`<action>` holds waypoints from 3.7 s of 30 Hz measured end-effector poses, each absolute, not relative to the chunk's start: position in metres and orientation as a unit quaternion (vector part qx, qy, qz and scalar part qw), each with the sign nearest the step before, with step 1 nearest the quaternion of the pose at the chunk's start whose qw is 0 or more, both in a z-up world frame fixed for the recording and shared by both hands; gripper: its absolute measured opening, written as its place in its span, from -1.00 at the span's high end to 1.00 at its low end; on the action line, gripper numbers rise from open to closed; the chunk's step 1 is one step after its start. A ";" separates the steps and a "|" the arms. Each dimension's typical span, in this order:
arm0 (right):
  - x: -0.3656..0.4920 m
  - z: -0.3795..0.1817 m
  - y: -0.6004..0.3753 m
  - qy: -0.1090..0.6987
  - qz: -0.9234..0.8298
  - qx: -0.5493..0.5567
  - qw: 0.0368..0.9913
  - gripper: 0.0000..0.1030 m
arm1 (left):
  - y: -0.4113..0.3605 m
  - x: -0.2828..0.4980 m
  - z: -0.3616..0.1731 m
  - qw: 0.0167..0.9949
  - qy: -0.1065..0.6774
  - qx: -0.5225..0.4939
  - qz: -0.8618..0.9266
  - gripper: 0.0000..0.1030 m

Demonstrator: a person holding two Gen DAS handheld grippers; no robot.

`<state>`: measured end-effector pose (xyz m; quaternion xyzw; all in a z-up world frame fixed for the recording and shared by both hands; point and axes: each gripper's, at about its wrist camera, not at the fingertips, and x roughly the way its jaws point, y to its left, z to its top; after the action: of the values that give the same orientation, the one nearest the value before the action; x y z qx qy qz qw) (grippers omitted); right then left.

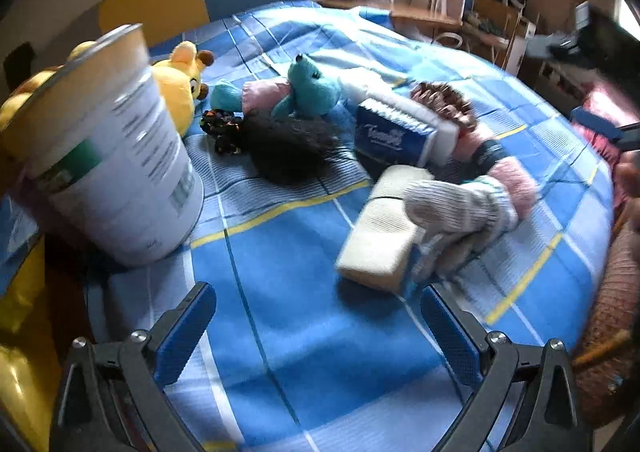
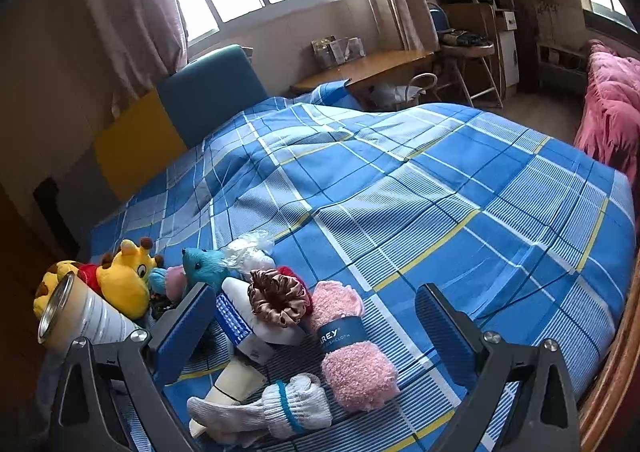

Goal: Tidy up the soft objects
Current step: 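Grasp the beige rolled cloth with the left tool while the right tool approaches the white glove, then grasp the white knit glove with the right tool while the left tool lifts the cloth, then carry the beige cloth into the gold tray and open the left tool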

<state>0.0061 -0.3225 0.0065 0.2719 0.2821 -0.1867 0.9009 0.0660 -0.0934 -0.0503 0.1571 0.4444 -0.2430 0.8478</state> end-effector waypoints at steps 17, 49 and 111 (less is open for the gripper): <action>0.013 0.002 -0.319 0.295 -0.160 0.279 0.900 -0.98 | -0.164 0.109 -0.071 0.793 0.467 0.182 -0.345 -0.03; 0.070 -0.083 -0.233 0.562 -0.089 0.048 0.821 -0.18 | -0.068 0.040 -0.081 0.851 0.453 0.106 -0.244 0.35; 0.101 -0.005 -0.191 0.460 -0.029 0.100 0.882 0.12 | 0.174 0.051 0.002 0.915 0.398 -0.061 -0.015 -0.26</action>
<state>0.1006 -0.1908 -0.0046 0.0995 0.4604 -0.0289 0.8816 0.0514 0.1738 0.0018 -0.0606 0.3985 -0.0149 0.9151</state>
